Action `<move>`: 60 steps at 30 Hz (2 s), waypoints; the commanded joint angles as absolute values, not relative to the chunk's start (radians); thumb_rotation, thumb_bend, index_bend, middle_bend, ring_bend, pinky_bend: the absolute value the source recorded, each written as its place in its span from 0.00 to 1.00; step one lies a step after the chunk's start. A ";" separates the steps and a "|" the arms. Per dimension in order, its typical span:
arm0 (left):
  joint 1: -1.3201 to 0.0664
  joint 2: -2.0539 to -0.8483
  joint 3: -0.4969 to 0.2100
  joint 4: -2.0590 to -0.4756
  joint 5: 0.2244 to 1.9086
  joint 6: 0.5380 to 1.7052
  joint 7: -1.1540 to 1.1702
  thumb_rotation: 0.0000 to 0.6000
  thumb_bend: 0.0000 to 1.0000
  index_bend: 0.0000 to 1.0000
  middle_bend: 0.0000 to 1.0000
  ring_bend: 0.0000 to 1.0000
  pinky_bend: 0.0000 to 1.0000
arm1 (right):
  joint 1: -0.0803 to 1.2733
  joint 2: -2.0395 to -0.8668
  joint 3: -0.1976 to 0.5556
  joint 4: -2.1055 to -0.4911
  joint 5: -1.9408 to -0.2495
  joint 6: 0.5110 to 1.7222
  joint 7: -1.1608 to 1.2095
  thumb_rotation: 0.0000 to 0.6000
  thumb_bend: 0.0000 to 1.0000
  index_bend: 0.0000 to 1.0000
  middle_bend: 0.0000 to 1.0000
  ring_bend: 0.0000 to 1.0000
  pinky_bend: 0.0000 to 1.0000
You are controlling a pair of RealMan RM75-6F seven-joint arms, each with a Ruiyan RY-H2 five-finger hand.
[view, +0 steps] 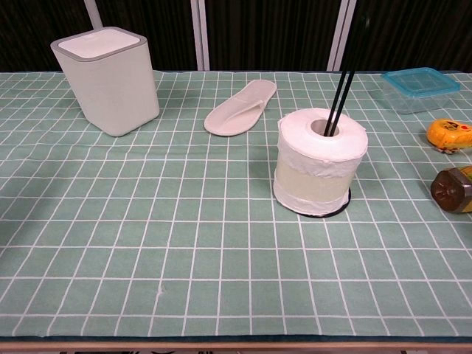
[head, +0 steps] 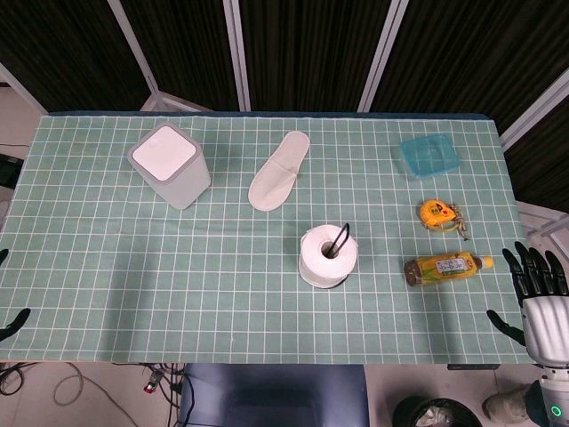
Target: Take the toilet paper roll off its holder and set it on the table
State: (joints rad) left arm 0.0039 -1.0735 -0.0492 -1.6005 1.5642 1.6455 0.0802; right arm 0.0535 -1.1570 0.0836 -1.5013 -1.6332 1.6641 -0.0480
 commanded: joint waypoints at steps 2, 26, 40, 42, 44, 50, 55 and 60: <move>0.002 -1.074 -0.050 -1.600 1.561 1.641 0.082 1.00 0.18 0.05 0.00 0.00 0.01 | 0.055 -1.159 0.082 -1.499 -1.632 1.658 -0.050 1.00 0.00 0.00 0.00 0.00 0.00; 0.018 -1.066 -0.045 -1.610 1.580 1.676 0.074 1.00 0.18 0.05 0.00 0.00 0.01 | 0.052 -1.145 0.073 -1.539 -1.602 1.621 0.007 1.00 0.00 0.00 0.00 0.00 0.00; 0.013 -1.069 -0.048 -1.615 1.568 1.659 0.087 1.00 0.18 0.05 0.00 0.00 0.01 | 0.172 -1.106 0.063 -1.750 -1.548 1.359 0.503 1.00 0.00 0.00 0.00 0.00 0.00; 0.015 -1.069 -0.049 -1.615 1.563 1.661 0.086 1.00 0.18 0.05 0.00 0.00 0.01 | 0.206 -1.112 0.076 -1.771 -1.520 1.297 0.605 1.00 0.00 0.00 0.00 0.00 0.00; 0.015 -1.069 -0.052 -1.615 1.557 1.659 0.086 1.00 0.18 0.05 0.00 0.00 0.01 | 0.236 -1.124 0.091 -1.773 -1.489 1.244 0.677 1.00 0.00 0.00 0.00 0.00 0.00; 0.010 -1.071 -0.053 -1.613 1.550 1.646 0.092 1.00 0.18 0.05 0.00 0.00 0.01 | 0.301 -1.225 0.124 -1.711 -1.403 1.141 0.676 1.00 0.00 0.00 0.00 0.00 0.00; 0.009 -1.073 -0.055 -1.613 1.546 1.644 0.096 1.00 0.18 0.05 0.00 0.00 0.01 | 0.339 -1.334 0.140 -1.647 -1.328 1.086 0.620 1.00 0.00 0.00 0.00 0.00 0.00; 0.008 -1.073 -0.055 -1.613 1.543 1.640 0.098 1.00 0.18 0.05 0.00 0.00 0.01 | 0.363 -1.409 0.152 -1.608 -1.287 1.056 0.584 1.00 0.00 0.00 0.00 0.00 0.00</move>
State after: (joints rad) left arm 0.0082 -1.0726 -0.0549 -1.6131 1.5429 1.6405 0.0981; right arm 0.3496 -1.3865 0.1436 -1.6256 -1.3010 1.0701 0.6016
